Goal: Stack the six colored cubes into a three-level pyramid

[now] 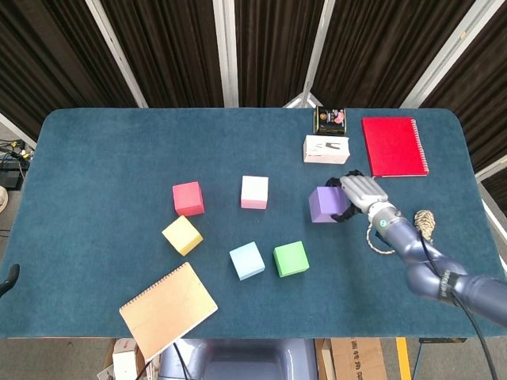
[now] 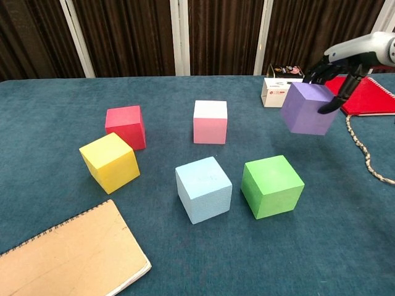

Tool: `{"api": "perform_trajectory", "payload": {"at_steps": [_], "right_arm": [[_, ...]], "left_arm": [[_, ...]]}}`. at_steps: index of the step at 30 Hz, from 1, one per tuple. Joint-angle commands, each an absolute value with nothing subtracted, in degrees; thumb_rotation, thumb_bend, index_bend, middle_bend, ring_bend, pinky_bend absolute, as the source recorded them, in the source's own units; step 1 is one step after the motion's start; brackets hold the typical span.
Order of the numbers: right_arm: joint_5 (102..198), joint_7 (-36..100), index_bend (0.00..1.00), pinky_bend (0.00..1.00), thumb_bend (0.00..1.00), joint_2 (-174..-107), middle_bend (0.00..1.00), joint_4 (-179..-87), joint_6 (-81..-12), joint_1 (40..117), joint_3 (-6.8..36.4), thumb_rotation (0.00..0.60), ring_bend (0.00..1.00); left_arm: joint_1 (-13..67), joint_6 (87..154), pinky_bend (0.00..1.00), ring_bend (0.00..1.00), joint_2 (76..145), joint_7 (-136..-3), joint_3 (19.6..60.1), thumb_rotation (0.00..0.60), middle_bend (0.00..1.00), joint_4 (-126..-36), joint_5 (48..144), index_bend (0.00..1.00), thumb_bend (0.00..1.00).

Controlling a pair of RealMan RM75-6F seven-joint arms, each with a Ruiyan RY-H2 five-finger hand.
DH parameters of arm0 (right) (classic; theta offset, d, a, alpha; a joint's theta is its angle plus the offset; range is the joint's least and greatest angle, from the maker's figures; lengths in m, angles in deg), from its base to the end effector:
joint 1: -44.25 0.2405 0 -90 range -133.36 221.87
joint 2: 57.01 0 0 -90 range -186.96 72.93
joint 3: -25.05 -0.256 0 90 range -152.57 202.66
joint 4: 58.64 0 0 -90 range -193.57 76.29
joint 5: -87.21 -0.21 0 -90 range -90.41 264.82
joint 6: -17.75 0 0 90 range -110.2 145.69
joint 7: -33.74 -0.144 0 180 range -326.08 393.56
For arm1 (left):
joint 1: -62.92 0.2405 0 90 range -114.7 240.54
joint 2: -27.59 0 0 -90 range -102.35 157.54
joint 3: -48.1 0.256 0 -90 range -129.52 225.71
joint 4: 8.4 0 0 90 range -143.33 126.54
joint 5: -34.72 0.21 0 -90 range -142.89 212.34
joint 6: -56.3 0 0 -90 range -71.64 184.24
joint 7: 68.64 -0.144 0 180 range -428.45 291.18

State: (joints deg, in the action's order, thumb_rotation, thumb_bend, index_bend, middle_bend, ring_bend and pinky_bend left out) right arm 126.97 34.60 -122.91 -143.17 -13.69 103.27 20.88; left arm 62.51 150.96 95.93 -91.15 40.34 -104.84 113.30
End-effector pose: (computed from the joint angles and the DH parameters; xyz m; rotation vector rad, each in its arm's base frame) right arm -0.1684 -0.4196 0.0880 1.7461 -1.3347 0.6854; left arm -0.3085 0.1686 0.1705 -1.1660 -0.6770 -0.6927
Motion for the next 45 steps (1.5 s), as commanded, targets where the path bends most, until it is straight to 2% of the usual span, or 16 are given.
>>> {"api": "perform_trajectory", "payload": {"at_steps": [1,5,13,23,45], "right_arm": [[101.7,50.5,0.39,0.0,0.42,-129.0,0.35,-146.3,-26.4,113.7,24.1,0.6,0.19],[93.1,54.7,0.39,0.0,0.43,-132.8,0.35,-145.2,-29.3,116.5,22.7,0.6,0.19],[85.9,63.3,0.39,0.0,0.43,-139.1,0.35,-140.4,-33.4,119.8,21.2,0.6,0.2],[84.2,69.6,0.39,0.0,0.43,-144.6,0.35,-135.7,-35.1,120.0,18.5,0.6,0.2],[82.6,76.7,0.39,0.0,0.43,-149.2,0.35,-129.3,-31.7,118.5,13.2,0.6,0.2]], "left_arm": [[62.4,150.6,0.03,0.0,95.9,-90.9,40.3,0.6,0.0,-104.7,113.0,0.09,0.36],[62.1,149.8,0.03,0.0,96.0,-90.9,39.9,0.6,0.0,-104.3,111.8,0.09,0.36],[61.7,148.7,0.03,0.0,95.9,-90.5,39.0,0.6,0.0,-103.5,109.6,0.09,0.36],[61.5,147.8,0.03,0.0,95.3,-88.8,38.7,0.6,0.0,-103.1,108.5,0.09,0.36],[61.4,147.8,0.03,0.0,95.0,-88.3,38.8,0.6,0.0,-103.1,108.0,0.09,0.36]]}}
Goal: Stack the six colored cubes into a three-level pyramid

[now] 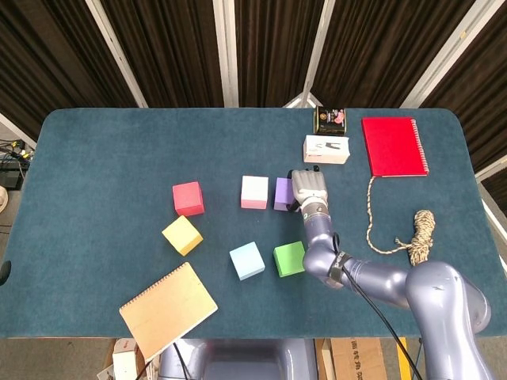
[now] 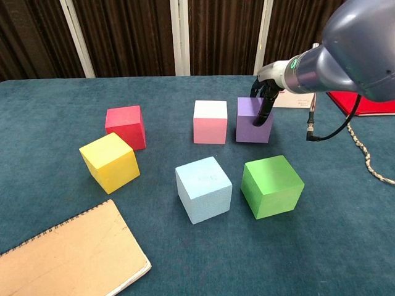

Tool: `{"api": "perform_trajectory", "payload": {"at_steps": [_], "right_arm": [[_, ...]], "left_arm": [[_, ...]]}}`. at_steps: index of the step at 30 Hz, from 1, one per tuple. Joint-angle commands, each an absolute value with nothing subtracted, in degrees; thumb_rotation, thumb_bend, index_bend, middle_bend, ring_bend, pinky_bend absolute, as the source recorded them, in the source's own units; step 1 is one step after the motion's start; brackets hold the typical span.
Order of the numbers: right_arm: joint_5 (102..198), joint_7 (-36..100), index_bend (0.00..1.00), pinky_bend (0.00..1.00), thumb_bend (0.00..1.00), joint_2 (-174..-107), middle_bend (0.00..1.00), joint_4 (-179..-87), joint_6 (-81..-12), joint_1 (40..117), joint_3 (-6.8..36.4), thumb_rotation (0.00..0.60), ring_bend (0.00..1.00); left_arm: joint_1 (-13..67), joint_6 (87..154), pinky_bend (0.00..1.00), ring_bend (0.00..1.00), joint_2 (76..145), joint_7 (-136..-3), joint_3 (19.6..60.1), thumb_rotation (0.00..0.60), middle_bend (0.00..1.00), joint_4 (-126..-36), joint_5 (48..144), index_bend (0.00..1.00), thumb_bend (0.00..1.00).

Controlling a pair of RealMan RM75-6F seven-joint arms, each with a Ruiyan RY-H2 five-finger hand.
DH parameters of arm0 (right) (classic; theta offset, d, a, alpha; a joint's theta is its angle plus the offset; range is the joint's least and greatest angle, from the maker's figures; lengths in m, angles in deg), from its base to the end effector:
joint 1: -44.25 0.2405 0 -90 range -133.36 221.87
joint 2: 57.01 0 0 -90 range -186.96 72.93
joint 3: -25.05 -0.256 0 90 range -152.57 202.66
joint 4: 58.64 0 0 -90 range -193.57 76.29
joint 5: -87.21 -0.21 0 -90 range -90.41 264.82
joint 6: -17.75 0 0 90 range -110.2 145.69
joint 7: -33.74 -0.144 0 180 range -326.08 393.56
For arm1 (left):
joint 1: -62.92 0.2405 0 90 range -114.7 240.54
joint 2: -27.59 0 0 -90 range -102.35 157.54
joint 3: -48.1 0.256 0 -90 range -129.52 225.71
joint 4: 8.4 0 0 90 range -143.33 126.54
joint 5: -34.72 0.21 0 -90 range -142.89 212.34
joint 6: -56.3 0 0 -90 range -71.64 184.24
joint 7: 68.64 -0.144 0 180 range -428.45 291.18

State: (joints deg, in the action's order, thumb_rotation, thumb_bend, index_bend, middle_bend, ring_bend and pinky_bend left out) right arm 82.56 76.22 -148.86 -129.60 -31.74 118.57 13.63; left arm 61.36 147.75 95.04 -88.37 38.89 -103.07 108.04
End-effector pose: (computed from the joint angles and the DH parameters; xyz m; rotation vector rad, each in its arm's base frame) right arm -0.0821 -0.4443 -0.0223 1.5895 -1.2503 0.5221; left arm -0.3249 0.1785 0.1778 -1.1274 -0.7307 -0.6574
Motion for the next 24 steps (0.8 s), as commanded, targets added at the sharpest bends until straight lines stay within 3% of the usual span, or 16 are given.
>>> {"api": "perform_trajectory", "payload": {"at_steps": [1,24], "right_arm": [[82.7,76.8,0.39,0.0,0.43,-149.3,0.35,-129.2,-31.7,118.4,13.0,0.6,0.2],[84.2,80.0,0.39,0.0,0.43,-153.4,0.35,-124.4,-31.0,117.7,8.5,0.6,0.2]], "left_arm": [[61.4,147.8,0.03,0.0,95.0,-88.3,38.8,0.6,0.0,-103.0,108.0,0.09,0.36],[61.3,147.8,0.03,0.0,94.7,-87.5,38.6,0.6,0.0,-102.7,107.3,0.09,0.36]]}}
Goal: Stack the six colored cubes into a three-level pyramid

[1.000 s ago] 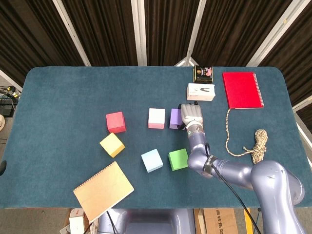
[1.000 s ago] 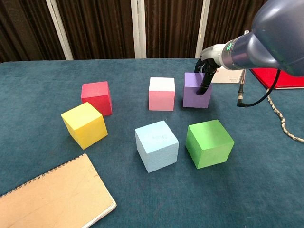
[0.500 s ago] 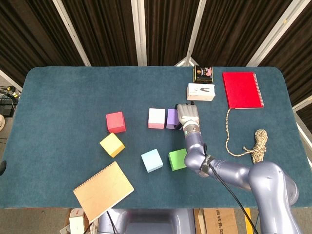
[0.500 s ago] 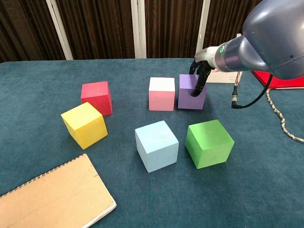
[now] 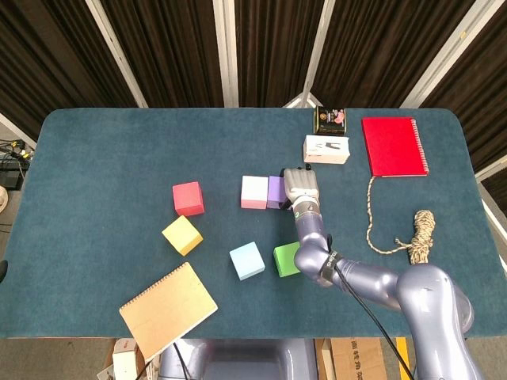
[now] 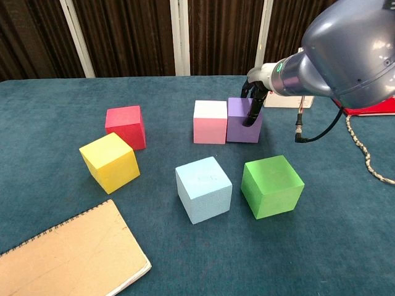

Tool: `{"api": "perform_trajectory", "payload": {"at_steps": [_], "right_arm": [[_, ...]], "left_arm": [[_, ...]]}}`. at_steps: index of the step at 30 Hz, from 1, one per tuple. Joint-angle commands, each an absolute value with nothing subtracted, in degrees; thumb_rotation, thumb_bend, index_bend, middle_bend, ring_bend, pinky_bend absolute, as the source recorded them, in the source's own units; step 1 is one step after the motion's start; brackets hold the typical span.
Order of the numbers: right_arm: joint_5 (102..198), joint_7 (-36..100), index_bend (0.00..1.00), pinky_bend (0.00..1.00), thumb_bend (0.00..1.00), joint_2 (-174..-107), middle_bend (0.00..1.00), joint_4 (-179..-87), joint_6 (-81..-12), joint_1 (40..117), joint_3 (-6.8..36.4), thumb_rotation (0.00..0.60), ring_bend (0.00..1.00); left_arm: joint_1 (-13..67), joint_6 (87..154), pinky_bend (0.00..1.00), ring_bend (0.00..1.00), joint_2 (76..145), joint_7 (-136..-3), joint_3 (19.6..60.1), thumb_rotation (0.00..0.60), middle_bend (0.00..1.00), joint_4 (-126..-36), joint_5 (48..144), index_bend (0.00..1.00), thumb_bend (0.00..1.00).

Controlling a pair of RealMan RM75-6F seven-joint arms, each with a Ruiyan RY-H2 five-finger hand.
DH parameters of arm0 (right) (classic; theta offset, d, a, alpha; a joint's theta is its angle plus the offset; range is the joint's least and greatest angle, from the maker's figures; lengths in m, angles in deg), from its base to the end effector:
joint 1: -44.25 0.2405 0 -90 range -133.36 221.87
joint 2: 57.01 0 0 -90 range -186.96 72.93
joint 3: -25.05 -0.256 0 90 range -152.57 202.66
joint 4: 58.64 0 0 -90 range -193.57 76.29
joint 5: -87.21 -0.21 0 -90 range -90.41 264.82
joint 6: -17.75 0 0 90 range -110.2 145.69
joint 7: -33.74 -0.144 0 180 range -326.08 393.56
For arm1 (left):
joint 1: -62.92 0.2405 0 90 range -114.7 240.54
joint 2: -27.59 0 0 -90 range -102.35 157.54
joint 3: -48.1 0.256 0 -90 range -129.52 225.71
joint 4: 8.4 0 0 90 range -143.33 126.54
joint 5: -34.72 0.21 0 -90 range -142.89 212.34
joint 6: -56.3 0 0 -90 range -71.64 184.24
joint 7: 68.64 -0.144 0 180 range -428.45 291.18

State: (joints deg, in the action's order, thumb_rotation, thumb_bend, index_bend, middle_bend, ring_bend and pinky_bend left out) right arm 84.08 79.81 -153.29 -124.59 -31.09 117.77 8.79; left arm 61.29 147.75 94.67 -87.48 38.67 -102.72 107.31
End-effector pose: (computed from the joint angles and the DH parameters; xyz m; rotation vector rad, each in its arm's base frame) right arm -0.0706 -0.4499 -0.0370 1.5886 -1.2497 0.5485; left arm -0.3276 0.1791 0.1817 -1.1135 -0.7334 -0.6583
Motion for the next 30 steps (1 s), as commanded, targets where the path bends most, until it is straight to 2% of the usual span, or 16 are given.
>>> {"api": "perform_trajectory", "payload": {"at_steps": [1,30], "right_arm": [[84.3,80.1,0.39,0.0,0.43,-153.5,0.35,-124.3,-31.0,117.6,8.4,0.6,0.2],[85.6,82.5,0.39,0.0,0.43,-154.8,0.35,-123.7,-31.1,116.3,6.0,0.6,0.19]], "left_arm": [[61.3,147.8,0.03,0.0,94.7,-87.4,38.6,0.6,0.0,-102.7,107.2,0.09,0.36],[61.3,148.2,0.03,0.0,94.6,-87.3,38.8,0.6,0.0,-102.8,107.3,0.09,0.36]]}}
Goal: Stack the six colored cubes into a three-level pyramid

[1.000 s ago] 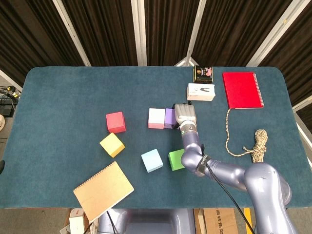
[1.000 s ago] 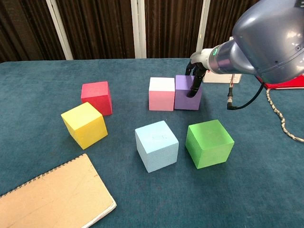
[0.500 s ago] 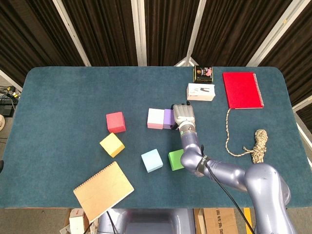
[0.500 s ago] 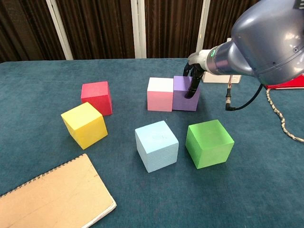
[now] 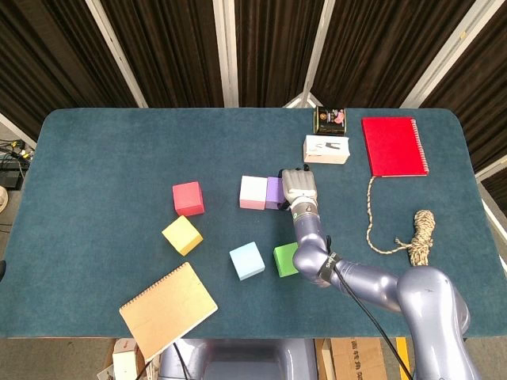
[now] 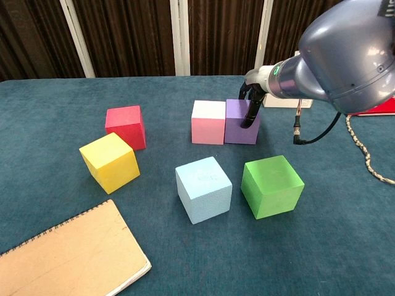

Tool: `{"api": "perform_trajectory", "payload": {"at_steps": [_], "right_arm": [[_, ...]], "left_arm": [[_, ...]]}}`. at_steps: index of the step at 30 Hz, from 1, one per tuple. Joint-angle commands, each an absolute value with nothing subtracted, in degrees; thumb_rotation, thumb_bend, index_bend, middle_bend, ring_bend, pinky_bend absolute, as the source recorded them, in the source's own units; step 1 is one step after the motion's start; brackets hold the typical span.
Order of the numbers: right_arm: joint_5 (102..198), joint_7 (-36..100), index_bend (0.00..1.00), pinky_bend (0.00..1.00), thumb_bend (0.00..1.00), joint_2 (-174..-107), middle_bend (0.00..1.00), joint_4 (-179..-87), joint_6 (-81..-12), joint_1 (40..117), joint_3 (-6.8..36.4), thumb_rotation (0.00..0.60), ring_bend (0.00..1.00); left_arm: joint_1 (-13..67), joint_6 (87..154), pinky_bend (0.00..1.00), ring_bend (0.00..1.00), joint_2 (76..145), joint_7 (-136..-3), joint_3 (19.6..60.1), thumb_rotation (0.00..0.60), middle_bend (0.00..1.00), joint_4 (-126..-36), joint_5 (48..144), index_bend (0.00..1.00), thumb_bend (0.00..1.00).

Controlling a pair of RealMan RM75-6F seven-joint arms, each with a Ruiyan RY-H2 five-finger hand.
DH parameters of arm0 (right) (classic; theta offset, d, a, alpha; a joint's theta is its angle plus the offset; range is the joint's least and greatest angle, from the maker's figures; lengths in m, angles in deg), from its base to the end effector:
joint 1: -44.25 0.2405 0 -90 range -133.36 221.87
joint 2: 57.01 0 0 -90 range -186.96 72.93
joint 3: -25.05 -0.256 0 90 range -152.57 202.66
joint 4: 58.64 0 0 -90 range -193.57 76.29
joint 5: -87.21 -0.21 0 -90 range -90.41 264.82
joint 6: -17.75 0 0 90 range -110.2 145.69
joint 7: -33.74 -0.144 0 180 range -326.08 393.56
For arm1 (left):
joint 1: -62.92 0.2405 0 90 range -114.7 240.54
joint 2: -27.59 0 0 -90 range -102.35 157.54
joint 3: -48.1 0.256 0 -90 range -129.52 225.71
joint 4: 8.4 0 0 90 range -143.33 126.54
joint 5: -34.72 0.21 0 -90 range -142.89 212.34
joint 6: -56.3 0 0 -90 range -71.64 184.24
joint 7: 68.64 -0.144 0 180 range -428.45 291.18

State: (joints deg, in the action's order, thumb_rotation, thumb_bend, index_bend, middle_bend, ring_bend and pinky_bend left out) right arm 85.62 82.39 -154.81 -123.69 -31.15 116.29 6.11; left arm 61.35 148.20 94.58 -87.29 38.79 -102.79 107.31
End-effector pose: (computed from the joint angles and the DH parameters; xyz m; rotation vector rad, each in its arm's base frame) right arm -0.0699 -0.4490 -0.0420 1.5944 -1.2437 0.5484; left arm -0.3275 0.1782 0.1828 -1.1084 -0.7310 -0.6615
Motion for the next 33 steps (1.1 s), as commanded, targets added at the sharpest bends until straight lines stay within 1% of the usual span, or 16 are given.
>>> {"api": "perform_trajectory", "payload": {"at_steps": [1,33], "right_arm": [[85.6,82.7,0.39,0.0,0.43,-154.9,0.35,-123.7,-31.1,116.3,6.0,0.6,0.19],[85.2,84.2,0.39,0.0,0.43,-155.6,0.34,-122.9,-30.5,115.5,4.5,0.6,0.18]], "left_arm": [[61.3,148.2,0.03,0.0,94.6,-87.3,38.8,0.6,0.0,-102.8,107.3,0.09,0.36],[61.5,148.6,0.03,0.0,94.5,-87.2,38.8,0.6,0.0,-102.9,107.4,0.09,0.36]]}}
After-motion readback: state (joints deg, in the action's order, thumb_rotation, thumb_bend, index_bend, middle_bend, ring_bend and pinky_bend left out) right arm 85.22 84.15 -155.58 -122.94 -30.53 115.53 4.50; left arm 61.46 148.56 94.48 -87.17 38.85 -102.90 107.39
